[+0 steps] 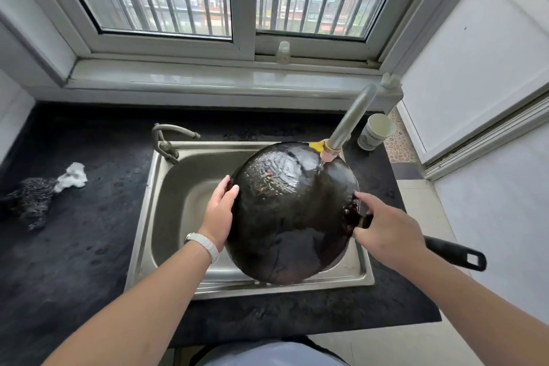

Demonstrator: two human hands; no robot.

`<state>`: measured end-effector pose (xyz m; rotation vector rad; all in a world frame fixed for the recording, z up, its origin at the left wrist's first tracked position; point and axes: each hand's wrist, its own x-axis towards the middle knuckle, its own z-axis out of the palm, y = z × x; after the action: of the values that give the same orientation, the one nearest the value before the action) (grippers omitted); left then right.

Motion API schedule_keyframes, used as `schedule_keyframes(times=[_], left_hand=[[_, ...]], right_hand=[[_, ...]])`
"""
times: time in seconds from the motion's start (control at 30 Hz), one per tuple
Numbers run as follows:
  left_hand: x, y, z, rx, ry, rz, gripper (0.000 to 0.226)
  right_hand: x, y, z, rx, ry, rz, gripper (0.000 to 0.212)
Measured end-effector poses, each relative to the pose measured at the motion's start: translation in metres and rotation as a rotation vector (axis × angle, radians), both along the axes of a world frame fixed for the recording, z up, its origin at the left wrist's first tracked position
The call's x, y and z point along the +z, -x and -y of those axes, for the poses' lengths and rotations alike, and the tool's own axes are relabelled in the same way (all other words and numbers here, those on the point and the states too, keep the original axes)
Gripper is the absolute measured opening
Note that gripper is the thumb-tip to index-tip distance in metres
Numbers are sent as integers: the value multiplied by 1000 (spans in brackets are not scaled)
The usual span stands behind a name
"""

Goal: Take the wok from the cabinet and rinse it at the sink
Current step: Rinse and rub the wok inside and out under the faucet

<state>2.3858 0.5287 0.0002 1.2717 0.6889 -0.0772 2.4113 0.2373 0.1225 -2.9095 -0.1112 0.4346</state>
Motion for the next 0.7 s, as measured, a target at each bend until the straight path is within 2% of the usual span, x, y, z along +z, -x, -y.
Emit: schedule_keyframes(times=[0.3,0.57,0.7], left_hand=[[2,9,-24,-53,-106,8,54],[5,22,-52,41,-85,-34,52],[8,35,-69,73,-33,-30,75]], right_hand=[[-13,-5,-18,-66,-84,-30,67],[-21,-16,-37,-17,-146,-18,69],[-23,-22,-46,19,-208,-13,68]])
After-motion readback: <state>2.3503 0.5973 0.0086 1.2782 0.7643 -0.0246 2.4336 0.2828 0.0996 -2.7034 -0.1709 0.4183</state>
